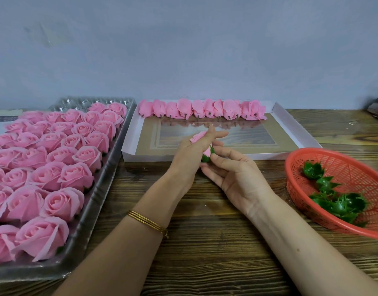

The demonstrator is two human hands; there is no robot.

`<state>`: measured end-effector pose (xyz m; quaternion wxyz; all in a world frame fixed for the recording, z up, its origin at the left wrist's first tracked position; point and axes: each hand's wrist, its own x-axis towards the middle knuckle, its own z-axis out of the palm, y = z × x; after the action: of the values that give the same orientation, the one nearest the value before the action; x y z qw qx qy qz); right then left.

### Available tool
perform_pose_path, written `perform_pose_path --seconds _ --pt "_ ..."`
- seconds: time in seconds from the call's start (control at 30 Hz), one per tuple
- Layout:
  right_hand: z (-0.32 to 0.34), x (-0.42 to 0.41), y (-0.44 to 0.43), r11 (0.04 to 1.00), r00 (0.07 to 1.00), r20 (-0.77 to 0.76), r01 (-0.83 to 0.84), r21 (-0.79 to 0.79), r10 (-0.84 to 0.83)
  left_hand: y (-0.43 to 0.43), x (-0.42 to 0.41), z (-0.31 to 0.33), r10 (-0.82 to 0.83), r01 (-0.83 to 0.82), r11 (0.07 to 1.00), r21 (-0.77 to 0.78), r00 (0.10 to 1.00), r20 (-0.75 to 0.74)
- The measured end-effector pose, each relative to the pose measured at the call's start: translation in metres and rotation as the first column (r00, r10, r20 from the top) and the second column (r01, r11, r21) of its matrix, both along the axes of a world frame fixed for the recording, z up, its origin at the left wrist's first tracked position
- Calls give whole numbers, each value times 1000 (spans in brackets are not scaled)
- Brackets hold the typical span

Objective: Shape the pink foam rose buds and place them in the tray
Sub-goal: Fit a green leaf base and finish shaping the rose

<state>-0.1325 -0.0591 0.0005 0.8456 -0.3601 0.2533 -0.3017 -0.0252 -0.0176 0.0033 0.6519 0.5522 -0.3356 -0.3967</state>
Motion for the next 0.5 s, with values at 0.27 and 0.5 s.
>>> perform_pose_path --seconds 0.27,0.5 --pt "0 2 1 1000 999 46 8 -22 -7 -1 1 1 -14 14 1000 -9 999 -40" --pt "-2 6 5 994 998 66 23 -109 -16 -3 -1 -3 -24 22 999 -30 998 -60"
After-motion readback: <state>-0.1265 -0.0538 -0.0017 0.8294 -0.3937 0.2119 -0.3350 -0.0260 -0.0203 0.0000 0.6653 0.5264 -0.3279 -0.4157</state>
